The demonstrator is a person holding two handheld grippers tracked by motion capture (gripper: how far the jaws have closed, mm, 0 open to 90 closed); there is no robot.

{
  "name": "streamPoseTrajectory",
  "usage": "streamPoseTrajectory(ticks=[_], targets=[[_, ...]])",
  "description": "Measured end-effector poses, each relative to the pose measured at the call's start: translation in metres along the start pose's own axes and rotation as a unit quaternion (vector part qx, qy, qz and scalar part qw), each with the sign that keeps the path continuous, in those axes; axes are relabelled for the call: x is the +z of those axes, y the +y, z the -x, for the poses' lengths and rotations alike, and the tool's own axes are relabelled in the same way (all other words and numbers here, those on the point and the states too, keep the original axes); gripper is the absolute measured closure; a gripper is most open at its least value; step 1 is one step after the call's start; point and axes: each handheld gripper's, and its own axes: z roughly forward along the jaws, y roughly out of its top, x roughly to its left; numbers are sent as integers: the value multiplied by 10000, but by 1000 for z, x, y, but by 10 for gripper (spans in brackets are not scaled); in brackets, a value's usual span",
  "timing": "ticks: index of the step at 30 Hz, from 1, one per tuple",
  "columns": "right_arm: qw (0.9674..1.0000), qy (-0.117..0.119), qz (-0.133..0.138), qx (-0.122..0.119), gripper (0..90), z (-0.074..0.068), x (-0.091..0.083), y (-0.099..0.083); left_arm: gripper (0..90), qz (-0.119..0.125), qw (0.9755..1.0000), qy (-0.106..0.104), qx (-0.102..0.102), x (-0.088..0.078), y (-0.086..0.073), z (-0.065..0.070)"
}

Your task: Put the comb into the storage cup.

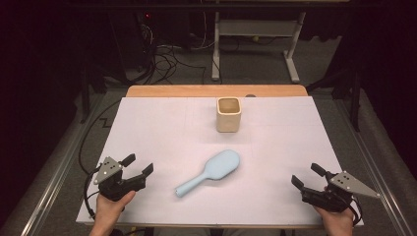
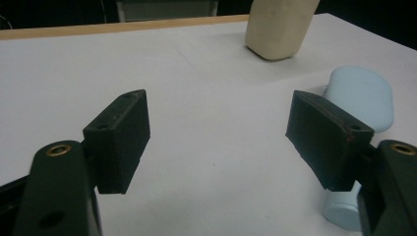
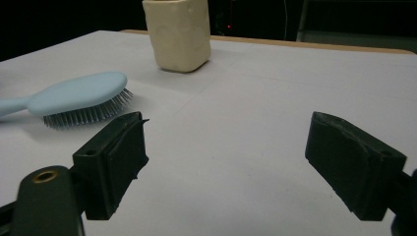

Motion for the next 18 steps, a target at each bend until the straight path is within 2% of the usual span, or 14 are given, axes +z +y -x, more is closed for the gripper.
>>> streamPoseTrajectory(ticks=[4, 18], targets=[[10000, 6, -7, 5, 163, 0, 0, 0, 252, -2, 9999, -121, -18, 3, 2, 4], [10000, 6, -5, -22, 164, 0, 0, 0, 251, -19, 9994, -342, 69, 12, 8, 17]])
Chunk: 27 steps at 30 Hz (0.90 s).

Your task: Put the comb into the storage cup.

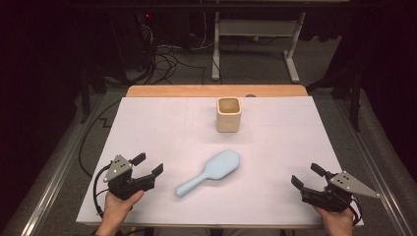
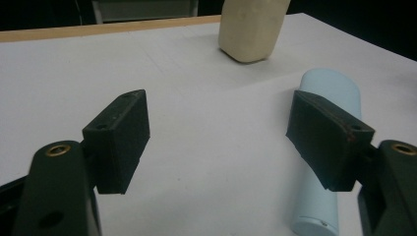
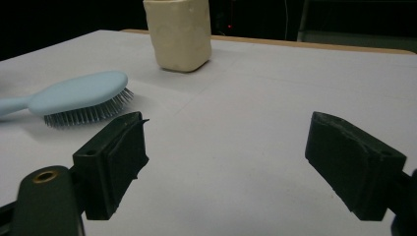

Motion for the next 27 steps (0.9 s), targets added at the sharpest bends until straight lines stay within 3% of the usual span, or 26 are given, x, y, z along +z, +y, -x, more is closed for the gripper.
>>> streamPoseTrajectory(ticks=[27], targets=[[10000, 15, -22, -9, 164, 0, 0, 0, 251, -148, 9989, -380, 212, 23, 10, 24]])
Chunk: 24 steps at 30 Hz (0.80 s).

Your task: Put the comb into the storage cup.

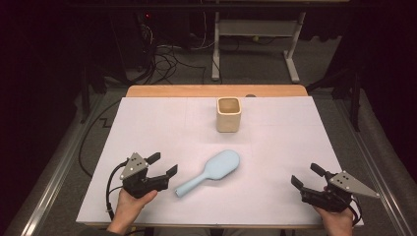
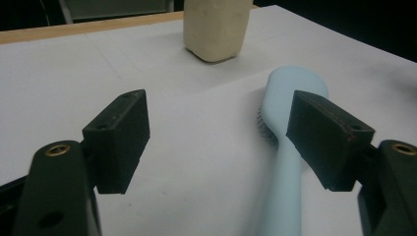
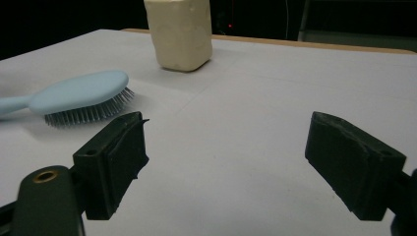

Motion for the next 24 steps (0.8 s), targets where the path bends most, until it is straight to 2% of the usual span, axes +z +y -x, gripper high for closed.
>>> streamPoseTrajectory(ticks=[16, 24], targets=[[10000, 17, -2, -10, 164, 0, 0, 0, 251, -140, 9995, -255, 121, 15, 6, 14], [10000, 19, -5, -13, 165, -1, 0, 0, 252, -290, 9988, -345, 202, 22, 7, 20]])
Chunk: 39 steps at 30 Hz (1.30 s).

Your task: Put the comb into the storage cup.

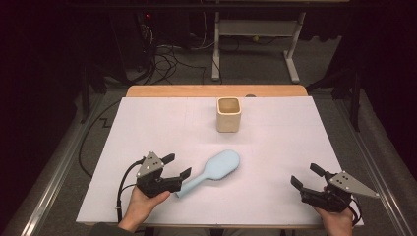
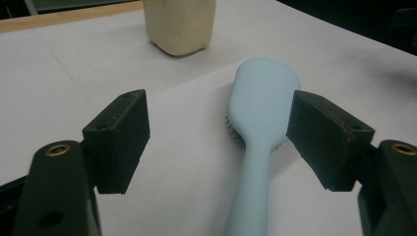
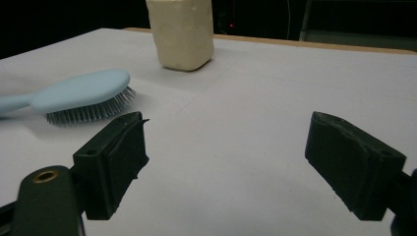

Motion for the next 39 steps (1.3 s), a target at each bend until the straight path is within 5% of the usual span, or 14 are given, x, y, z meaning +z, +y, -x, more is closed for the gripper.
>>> streamPoseTrajectory(ticks=[25, 39], targets=[[10000, 41, -1, 0, 165, 0, 0, 0, 256, -613, 9973, -210, 351, 26, 14, 16], [10000, 51, -19, -4, 166, 0, 0, 0, 256, -1364, 9895, -139, 466, 38, 25, 19]])
